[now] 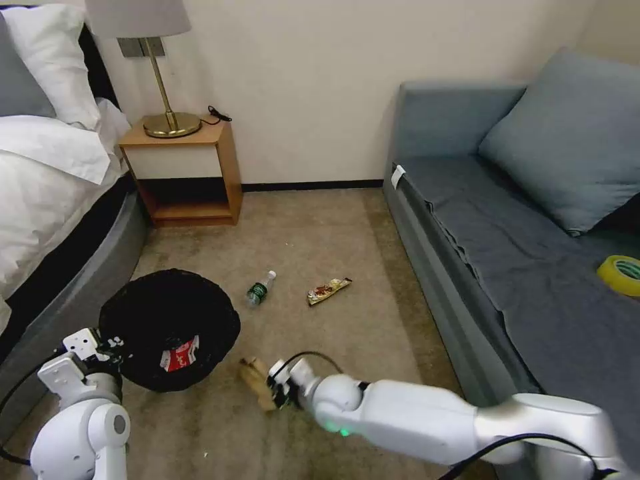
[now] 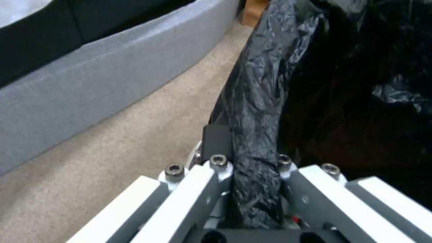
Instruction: Pick up the trash bin, then pick up the garbage on the floor and place it into the trash bin.
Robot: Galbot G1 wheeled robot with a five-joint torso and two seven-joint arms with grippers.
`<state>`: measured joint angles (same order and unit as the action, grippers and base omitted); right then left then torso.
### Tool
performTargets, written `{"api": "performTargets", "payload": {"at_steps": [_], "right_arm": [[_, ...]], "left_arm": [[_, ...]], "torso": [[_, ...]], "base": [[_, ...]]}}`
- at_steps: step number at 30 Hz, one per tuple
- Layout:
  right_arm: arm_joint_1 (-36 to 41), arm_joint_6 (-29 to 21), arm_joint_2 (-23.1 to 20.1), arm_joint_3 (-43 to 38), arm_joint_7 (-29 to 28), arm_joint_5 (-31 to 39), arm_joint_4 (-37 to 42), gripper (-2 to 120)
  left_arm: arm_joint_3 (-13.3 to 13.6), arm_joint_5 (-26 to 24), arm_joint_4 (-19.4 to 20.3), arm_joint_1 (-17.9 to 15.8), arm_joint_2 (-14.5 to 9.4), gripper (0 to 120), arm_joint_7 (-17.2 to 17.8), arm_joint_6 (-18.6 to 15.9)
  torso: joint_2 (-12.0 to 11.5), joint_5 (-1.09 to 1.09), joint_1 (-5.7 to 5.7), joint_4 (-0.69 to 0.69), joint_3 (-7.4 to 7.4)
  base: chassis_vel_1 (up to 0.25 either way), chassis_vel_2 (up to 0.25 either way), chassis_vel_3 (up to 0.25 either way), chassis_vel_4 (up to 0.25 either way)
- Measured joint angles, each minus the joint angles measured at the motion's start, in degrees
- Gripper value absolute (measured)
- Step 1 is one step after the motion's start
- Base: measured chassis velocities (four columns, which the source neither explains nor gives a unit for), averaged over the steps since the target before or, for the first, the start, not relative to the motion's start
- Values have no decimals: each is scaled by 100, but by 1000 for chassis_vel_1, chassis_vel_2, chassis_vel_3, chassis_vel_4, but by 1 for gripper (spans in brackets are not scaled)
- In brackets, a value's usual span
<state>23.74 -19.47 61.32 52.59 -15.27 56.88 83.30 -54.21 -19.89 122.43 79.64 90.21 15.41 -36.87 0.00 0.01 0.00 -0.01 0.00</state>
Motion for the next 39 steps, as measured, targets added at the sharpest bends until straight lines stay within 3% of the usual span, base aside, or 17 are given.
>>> {"api": "performTargets", "payload": {"at_steps": [6, 12, 16, 17, 21, 25, 32, 36, 39], "right_arm": [[-27, -22, -701, -898, -67, -127, 633, 0], [-167, -94, -711, -1508, -278, 153, 1409, 0], [-399, -129, -205, -1687, -710, 519, 2076, 0], [-399, -129, -205, -1687, -710, 519, 2076, 0], [-495, -120, 598, -1317, -1188, 891, 2299, 0], [-485, -27, 1084, -879, -1431, 960, 2235, 0], [-434, -19, 1362, -317, -1682, 916, 2108, 0], [-434, -62, 1382, -279, -1705, 854, 2053, 10], [-446, -68, 1360, -315, -1705, 790, 2025, 25]], "left_arm": [[54, 29, -70, 12, -36, 3, -8, -3], [151, 68, -76, 23, -23, 3, -13, -3], [290, 131, -76, 52, 33, 3, -22, -6], [290, 131, -76, 52, 33, 3, -22, -6], [390, 202, -78, 86, 106, 3, -40, -6], [445, 247, -68, 85, 168, 3, -39, -15], [513, 293, -48, 77, 189, 3, -42, -22], [518, 300, -34, 76, 191, 3, -44, -23], [516, 300, -26, 76, 192, 3, -50, -25]], "torso": [[0, 0, 0, -1, 0], [0, -1, 0, 0, 0], [0, -2, 0, 2, 0], [0, -2, 0, 2, 0], [0, -3, 0, 3, 0], [0, -3, 0, 3, 0], [0, -2, 0, 2, 0], [0, -2, 0, 1, 0], [0, -2, 0, 1, 0]], "base": [[0, 0, 0, 0], [0, 0, 0, 0], [0, 0, 0, 0], [0, 0, 0, 0], [0, 0, 0, 0], [0, 0, 0, 0], [0, 0, 0, 0], [0, 0, 0, 0], [0, 0, 0, 0]]}}
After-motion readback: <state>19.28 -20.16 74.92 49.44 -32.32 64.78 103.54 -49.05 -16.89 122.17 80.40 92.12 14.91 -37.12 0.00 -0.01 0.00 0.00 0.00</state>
